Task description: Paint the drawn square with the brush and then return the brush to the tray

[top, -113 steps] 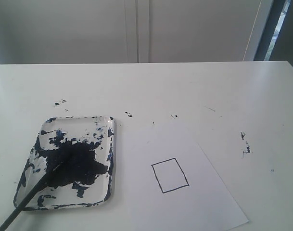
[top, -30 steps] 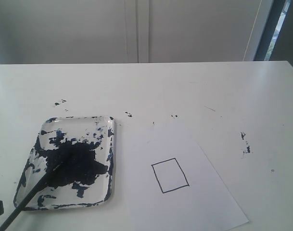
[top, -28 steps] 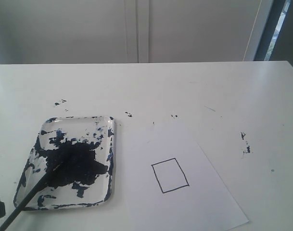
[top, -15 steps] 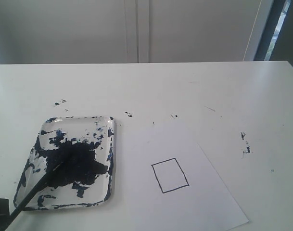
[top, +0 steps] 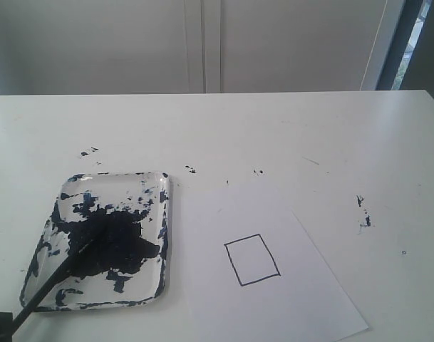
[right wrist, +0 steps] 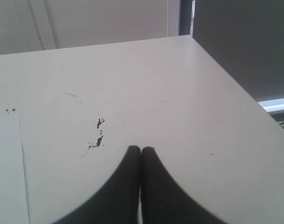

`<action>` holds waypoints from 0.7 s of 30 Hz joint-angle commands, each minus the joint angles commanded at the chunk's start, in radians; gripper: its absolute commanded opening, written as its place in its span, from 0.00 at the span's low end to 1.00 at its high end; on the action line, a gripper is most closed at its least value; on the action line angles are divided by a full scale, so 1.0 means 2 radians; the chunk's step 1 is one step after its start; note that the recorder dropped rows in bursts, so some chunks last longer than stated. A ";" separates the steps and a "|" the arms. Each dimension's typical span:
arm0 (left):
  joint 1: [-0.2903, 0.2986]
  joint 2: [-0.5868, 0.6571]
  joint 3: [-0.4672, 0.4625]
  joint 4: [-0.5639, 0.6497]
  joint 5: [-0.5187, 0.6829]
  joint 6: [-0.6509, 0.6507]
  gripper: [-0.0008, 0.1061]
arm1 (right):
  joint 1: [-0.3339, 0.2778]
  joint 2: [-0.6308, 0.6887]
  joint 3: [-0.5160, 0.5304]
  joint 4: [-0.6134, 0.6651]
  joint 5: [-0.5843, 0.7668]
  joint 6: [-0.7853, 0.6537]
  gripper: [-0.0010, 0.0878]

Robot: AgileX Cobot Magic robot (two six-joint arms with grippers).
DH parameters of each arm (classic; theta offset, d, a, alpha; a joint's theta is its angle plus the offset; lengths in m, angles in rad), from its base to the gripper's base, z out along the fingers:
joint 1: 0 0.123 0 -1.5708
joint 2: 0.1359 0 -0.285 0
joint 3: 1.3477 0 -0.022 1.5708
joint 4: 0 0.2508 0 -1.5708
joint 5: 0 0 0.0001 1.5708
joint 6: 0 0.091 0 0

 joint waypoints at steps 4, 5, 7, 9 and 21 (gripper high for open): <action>0.000 0.003 0.006 0.000 -0.008 0.009 0.44 | 0.000 0.000 0.000 0.000 0.000 0.000 0.01; 0.000 0.004 0.006 0.000 -0.008 0.010 0.44 | 0.000 0.000 0.000 0.000 0.000 0.000 0.01; 0.000 0.004 0.006 0.000 -0.009 0.010 0.44 | 0.000 0.000 0.000 0.000 0.000 0.000 0.01; 0.000 0.004 0.006 0.000 -0.009 0.010 0.44 | 0.000 0.000 0.000 0.000 0.000 0.000 0.01; 0.000 0.004 0.006 -0.011 -0.005 0.009 0.44 | 0.000 0.000 0.000 0.000 0.000 0.000 0.01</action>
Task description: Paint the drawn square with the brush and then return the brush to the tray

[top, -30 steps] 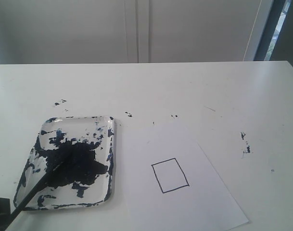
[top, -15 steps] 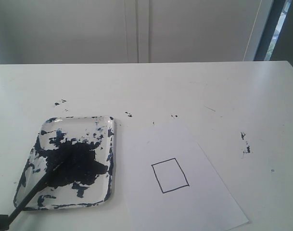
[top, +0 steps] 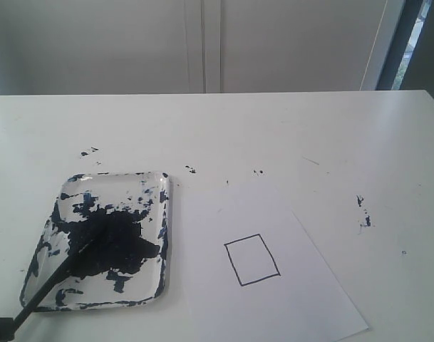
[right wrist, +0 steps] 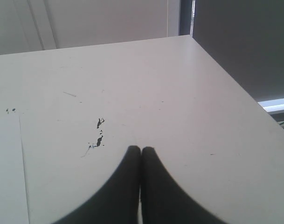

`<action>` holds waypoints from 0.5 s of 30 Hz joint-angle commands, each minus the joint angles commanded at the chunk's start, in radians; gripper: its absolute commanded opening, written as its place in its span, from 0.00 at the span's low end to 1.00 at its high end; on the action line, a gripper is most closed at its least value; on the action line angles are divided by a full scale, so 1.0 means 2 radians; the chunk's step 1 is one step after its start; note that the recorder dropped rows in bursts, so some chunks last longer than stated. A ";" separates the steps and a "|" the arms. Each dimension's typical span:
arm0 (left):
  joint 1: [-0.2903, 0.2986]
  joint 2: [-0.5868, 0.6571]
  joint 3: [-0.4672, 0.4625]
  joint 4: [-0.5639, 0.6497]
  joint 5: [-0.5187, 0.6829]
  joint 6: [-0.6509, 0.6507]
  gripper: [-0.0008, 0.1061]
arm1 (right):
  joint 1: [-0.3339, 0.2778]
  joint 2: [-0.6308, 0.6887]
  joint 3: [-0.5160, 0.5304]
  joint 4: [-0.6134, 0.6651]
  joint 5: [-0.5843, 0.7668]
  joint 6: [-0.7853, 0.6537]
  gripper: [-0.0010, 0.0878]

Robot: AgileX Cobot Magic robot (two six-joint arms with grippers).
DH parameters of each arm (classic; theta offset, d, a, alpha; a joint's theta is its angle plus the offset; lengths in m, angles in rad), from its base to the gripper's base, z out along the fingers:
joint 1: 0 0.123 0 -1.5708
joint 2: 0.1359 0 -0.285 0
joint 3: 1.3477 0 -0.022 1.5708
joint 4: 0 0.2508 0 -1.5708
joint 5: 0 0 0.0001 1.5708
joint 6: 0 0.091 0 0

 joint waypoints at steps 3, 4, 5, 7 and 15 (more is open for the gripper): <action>0.000 0.000 0.000 -0.003 0.000 0.000 0.44 | 0.000 0.000 0.000 0.000 0.000 0.000 0.01; 0.000 0.000 0.000 -0.003 0.000 0.000 0.44 | 0.000 0.000 0.000 0.000 0.000 0.000 0.01; 0.000 0.000 0.000 -0.003 0.000 0.000 0.44 | 0.000 0.000 0.000 0.000 0.000 0.000 0.01; 0.000 0.000 0.002 -0.003 0.001 0.000 0.43 | 0.000 0.000 0.000 0.000 0.000 0.000 0.01; 0.000 0.000 0.021 -0.001 -0.013 0.004 0.23 | 0.000 0.000 0.000 0.000 0.000 0.000 0.01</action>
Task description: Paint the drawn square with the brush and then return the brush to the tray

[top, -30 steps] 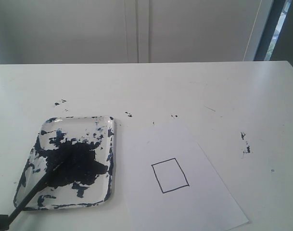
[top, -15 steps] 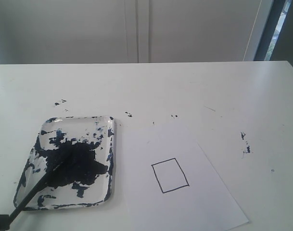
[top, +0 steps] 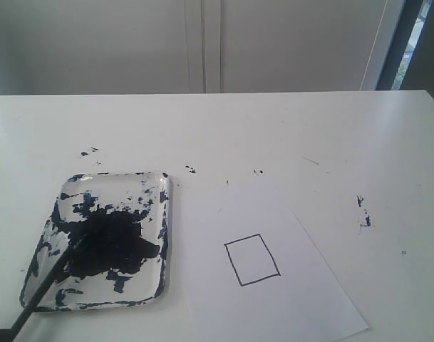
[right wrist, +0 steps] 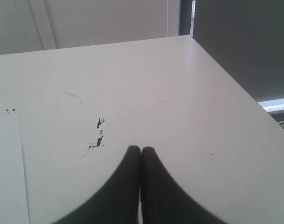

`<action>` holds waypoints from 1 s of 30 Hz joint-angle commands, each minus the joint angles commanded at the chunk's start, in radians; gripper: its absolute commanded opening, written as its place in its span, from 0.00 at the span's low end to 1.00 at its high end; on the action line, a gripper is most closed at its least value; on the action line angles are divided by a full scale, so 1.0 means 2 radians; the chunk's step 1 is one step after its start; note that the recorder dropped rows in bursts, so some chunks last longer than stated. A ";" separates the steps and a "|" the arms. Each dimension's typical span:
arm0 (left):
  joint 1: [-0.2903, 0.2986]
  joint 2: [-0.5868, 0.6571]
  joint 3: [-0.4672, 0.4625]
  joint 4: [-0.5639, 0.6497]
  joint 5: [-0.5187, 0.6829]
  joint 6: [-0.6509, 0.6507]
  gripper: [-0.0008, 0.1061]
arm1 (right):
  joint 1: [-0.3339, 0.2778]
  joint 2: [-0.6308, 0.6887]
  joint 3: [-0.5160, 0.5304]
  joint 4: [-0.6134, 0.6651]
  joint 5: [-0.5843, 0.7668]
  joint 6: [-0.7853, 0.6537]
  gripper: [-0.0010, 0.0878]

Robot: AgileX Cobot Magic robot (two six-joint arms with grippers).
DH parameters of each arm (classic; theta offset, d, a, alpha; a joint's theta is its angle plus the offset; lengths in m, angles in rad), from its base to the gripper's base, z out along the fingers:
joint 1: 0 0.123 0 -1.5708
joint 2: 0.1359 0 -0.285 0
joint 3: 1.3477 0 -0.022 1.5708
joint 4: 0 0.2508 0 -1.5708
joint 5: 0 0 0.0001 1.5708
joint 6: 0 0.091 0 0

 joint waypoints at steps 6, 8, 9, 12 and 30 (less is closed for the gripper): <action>0.000 0.000 0.000 0.000 -0.005 0.001 0.23 | 0.000 0.000 0.000 0.000 0.000 0.000 0.01; 0.000 0.000 0.000 0.000 -0.006 0.001 0.23 | 0.000 0.000 0.000 0.000 0.000 0.000 0.01; 0.000 0.000 0.000 0.000 -0.007 0.001 0.23 | 0.000 0.000 0.000 0.000 0.000 0.000 0.01; 0.000 0.000 0.000 0.000 -0.015 0.000 0.23 | 0.000 0.000 0.000 0.000 0.000 0.000 0.01; -0.025 -0.003 0.000 -0.036 -0.067 -0.002 0.17 | 0.000 0.000 0.000 0.000 0.000 0.000 0.01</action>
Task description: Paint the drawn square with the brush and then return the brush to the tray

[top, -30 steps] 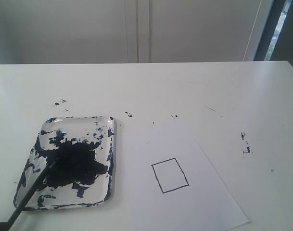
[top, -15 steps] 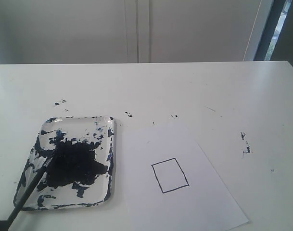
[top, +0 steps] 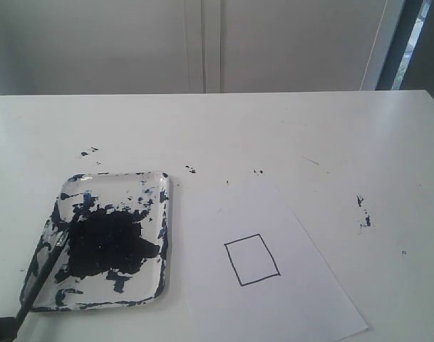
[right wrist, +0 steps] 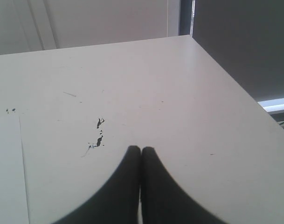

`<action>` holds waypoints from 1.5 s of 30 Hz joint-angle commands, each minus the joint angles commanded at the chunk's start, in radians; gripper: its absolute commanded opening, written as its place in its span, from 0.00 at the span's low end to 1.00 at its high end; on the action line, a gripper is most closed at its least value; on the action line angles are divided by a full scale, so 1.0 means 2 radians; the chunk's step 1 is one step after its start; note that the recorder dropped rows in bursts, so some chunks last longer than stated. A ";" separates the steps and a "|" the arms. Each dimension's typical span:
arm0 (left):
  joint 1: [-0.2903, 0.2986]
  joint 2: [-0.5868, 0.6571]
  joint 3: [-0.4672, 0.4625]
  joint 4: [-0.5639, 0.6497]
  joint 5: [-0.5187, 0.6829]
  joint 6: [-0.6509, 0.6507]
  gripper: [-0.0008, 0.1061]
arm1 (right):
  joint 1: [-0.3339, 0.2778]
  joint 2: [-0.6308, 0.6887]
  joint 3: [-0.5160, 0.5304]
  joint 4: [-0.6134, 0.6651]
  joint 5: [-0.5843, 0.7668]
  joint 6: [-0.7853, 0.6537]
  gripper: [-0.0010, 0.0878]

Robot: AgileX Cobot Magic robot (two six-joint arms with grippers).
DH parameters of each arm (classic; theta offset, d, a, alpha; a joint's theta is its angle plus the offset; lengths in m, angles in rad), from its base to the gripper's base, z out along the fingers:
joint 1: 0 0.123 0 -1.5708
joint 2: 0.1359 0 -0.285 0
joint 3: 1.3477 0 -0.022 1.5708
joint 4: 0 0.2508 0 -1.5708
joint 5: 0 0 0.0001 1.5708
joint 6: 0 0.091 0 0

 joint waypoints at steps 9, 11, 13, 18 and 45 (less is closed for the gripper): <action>-0.011 0.000 0.000 -0.016 -0.025 -0.012 0.17 | 0.000 0.000 0.000 0.000 0.000 0.000 0.01; -0.011 0.000 0.000 -0.016 -0.025 -0.017 0.17 | 0.000 0.000 0.000 0.000 0.000 0.000 0.01; -0.011 0.000 0.000 -0.016 -0.025 -0.017 0.17 | 0.000 0.000 0.000 0.000 0.000 0.000 0.01; -0.011 0.000 -0.001 0.004 -0.040 0.000 0.19 | 0.000 0.000 0.000 0.000 0.000 0.000 0.01; -0.011 0.102 -0.001 0.104 -0.057 -0.004 0.61 | 0.000 0.000 0.000 0.000 0.000 0.000 0.01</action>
